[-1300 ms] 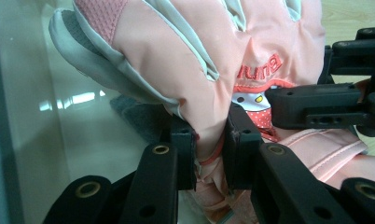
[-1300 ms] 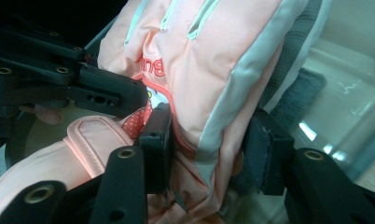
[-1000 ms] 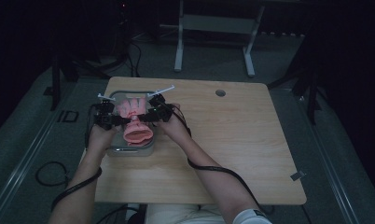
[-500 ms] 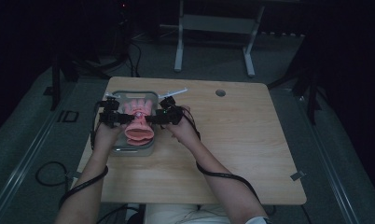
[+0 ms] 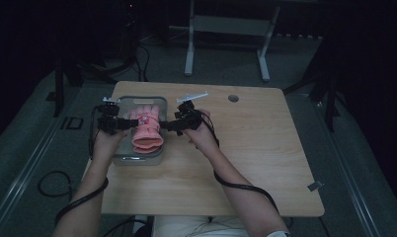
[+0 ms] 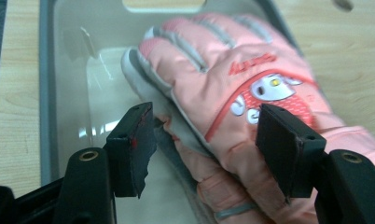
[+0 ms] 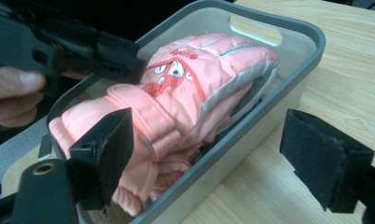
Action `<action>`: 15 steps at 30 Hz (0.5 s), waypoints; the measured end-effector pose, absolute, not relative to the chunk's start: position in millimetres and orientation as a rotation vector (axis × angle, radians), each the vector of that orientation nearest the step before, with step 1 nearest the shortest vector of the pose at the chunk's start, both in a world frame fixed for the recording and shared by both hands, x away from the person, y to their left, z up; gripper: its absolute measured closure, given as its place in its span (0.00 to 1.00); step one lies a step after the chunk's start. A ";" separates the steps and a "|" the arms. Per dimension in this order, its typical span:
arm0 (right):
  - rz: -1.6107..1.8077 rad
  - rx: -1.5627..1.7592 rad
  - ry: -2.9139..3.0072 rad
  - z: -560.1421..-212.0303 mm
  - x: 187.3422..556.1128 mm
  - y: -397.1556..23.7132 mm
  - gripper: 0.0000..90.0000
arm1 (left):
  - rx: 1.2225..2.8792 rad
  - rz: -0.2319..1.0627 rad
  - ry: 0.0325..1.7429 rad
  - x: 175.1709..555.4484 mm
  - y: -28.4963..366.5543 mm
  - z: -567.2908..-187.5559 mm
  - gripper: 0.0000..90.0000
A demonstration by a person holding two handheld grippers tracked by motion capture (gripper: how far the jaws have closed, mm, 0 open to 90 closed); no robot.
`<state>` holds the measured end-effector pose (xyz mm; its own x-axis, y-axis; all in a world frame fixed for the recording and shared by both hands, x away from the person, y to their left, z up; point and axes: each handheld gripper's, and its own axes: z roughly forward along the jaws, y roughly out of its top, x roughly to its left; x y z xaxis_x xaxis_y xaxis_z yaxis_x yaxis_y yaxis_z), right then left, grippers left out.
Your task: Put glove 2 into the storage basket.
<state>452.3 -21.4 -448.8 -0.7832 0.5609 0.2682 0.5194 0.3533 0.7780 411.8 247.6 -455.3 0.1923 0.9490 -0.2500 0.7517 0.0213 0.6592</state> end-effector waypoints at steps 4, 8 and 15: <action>1.457 1.012 2.541 -449.6 450.6 -23.6 0.18 | 1.774 0.360 1.598 410.2 249.3 -453.3 0.41; 1.456 1.008 2.544 -451.9 449.1 -25.9 0.18 | 1.773 0.350 1.596 409.4 252.2 -453.8 0.39; 1.426 0.992 2.553 -454.9 448.4 -29.8 0.18 | 1.782 0.384 1.530 403.4 248.7 -445.3 0.27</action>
<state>448.4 -29.8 -454.9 -0.7922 0.5557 0.2520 0.5061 0.3677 0.7801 403.4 248.7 -445.3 0.2424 0.9412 -0.2353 0.7183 -0.0111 0.6957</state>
